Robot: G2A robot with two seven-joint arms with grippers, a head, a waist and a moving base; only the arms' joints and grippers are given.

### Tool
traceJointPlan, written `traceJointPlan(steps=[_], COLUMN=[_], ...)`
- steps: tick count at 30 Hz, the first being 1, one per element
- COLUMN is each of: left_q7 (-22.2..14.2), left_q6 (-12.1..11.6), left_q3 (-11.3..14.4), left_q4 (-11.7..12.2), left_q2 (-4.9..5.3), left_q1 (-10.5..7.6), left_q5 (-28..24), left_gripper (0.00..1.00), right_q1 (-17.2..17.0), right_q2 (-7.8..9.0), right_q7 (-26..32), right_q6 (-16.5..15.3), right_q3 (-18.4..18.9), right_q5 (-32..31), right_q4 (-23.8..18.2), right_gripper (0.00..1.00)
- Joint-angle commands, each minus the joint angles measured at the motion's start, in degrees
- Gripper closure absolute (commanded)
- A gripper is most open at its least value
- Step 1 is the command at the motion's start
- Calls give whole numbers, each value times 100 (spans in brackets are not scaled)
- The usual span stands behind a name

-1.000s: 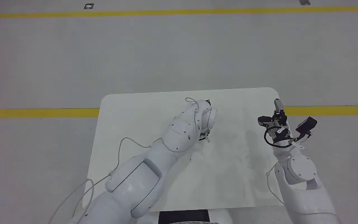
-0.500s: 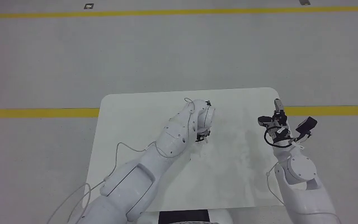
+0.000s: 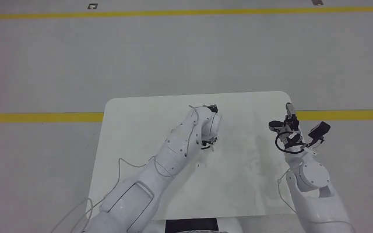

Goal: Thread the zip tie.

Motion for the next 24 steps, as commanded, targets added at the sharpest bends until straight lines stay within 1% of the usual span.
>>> traceJointPlan(steps=[1, 4, 7, 9, 13, 16, 18, 19, 20, 24], left_q7=[-29, -98, -187, -212, -212, -212, -212, -212, -212, -212], left_q6=[0, -3, -120, -272, -571, -811, -880, -1011, -1215, -1723], left_q3=[-39, -112, -272, -404, -569, -694, -786, -847, -924, -1064], left_q4=[-166, -453, -807, -1074, -1491, -1782, -1907, -1986, -2051, -2147], left_q2=[29, 79, 157, 223, 344, 432, 479, 496, 528, 639], left_q1=[81, 203, 327, 442, 655, 809, 891, 937, 982, 1083], left_q5=[69, 130, 84, 35, 25, -85, -210, -442, -684, -1271], left_gripper=[100, 100, 100, 100, 100, 100, 100, 100, 100, 100], right_q1=[0, 0, 0, 0, 0, 0, 0, 0, 0, 0], right_q2=[0, 0, 0, 0, 0, 0, 0, 0, 0, 0], right_q7=[0, 0, 0, 0, 0, 0, 0, 0, 0, 0], right_q6=[0, 0, 0, 0, 0, 0, 0, 0, 0, 0], right_q3=[0, 0, 0, 0, 0, 0, 0, 0, 0, 0], right_q5=[0, 0, 0, 0, 0, 0, 0, 0, 0, 0], right_q4=[0, 0, 0, 0, 0, 0, 0, 0, 0, 0], right_gripper=[0, 0, 0, 0, 0, 0, 0, 0, 0, 0])
